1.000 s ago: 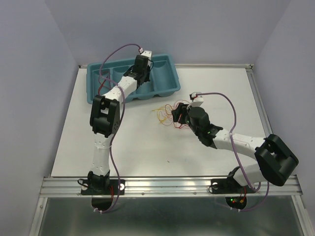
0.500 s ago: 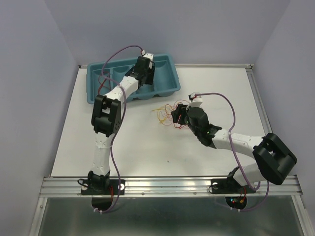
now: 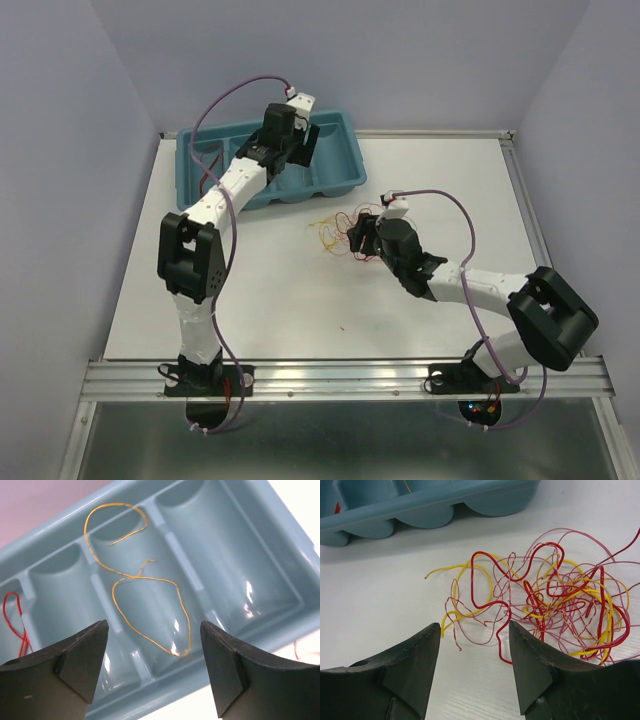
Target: Untangle the cables
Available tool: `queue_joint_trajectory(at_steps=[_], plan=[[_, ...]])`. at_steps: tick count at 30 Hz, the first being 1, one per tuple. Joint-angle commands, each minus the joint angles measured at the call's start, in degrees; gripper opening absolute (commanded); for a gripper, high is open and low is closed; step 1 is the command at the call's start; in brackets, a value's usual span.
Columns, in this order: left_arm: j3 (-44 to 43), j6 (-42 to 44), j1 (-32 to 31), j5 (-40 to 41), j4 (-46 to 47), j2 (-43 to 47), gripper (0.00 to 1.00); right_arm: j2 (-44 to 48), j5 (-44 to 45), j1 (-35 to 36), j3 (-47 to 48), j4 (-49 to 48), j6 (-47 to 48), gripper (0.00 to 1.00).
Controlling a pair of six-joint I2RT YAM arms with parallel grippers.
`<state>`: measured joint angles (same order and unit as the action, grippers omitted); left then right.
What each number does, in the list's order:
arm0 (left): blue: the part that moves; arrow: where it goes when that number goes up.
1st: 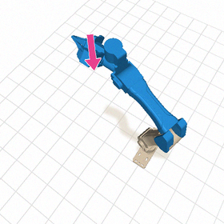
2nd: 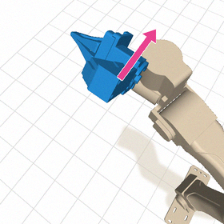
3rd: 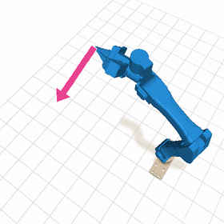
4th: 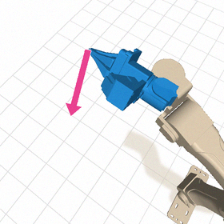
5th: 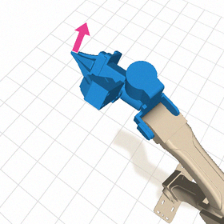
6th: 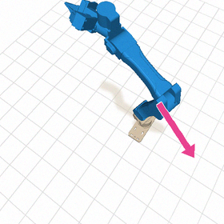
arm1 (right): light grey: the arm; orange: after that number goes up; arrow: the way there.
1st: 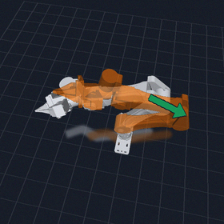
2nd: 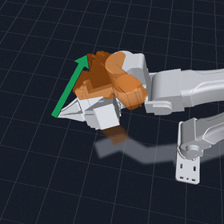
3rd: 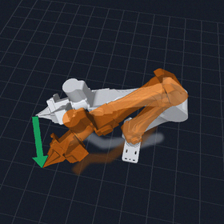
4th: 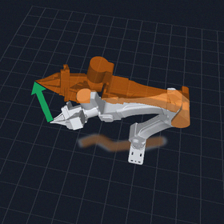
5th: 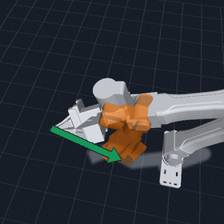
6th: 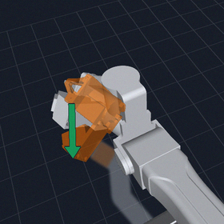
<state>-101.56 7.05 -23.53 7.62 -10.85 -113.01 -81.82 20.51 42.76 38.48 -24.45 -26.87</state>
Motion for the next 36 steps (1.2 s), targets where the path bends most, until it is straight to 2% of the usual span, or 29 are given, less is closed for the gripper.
queue_joint_trajectory(at_steps=[1, 2, 3, 6, 8, 15, 20, 21, 23, 24, 25, 26, 28, 31, 36], plan=[[5.5, 6.9, -0.8, -7.3, -0.1, 6.8, 0.86, -0.5, 0.1, -0.3, 1.5, -1.2, -0.6, 0.62], [6.9, 9.0, -0.9, -10.4, -0.6, 8.5, 0.86, -0.4, 0.1, -0.2, 1.5, -1.2, -0.6, 0.62], [8.0, 11.8, -1.0, -17.7, -1.4, 9.3, 0.86, -0.4, 0.2, -0.3, 1.5, -1.0, -0.6, 0.62], [15.7, 15.6, -1.2, -25.3, -0.9, 12.1, 0.89, -0.4, 0.1, -0.4, 1.7, -0.7, -0.2, 0.62], [18.3, 16.2, -1.3, -26.4, 1.3, 13.3, 0.94, -1.2, -1.0, -0.5, 2.0, -0.6, 0.8, 0.61], [28.9, 15.7, -1.3, -28.7, 7.2, 16.2, 0.95, -7.8, -11.4, -1.0, 6.8, -0.6, 4.5, 0.57], [36.2, 14.9, -1.3, -29.1, 13.6, 21.3, 0.93, -12.1, -15.1, -0.9, 9.2, -0.8, 6.0, 0.57], [38.5, 14.9, -1.3, -30.0, 14.3, 22.2, 0.93, -12.5, -14.5, -1.0, 9.4, -0.8, 6.0, 0.55], [40.6, 14.9, -1.3, -31.1, 16.4, 24.4, 0.91, -12.4, -13.7, -0.9, 9.5, -1.2, 6.0, 0.39], [42.2, 15.0, -1.3, -32.5, 17.0, 25.0, 0.9, -12.0, -13.0, -0.9, 9.2, -1.5, 6.1, 0.29], [43.0, 15.1, -1.3, -33.2, 18.3, 26.2, 0.89, -11.5, -13.0, -0.9, 8.7, -1.9, 6.1, 0.1], [43.7, 15.1, -1.3, -33.9, 18.9, 26.2, 0.88, -11.1, -12.6, -1.1, 8.7, -2.0, 6.0, 0.05], [45.0, 15.5, -1.4, -37.8, 19.6, 27.0, 0.86, -9.5, -11.5, -1.0, 7.7, -2.1, 5.7, 0.01], [46.1, 17.3, -2.2, -43.3, 19.7, 26.9, 0.86, -7.4, -9.5, -1.0, 6.3, -2.1, 4.6, 0.01], [48.1, 18.2, -4.8, -42.7, 22.6, 26.3, 0.89, -5.3, -7.5, -1.0, 4.6, -2.7, 3.5, 0.0]])
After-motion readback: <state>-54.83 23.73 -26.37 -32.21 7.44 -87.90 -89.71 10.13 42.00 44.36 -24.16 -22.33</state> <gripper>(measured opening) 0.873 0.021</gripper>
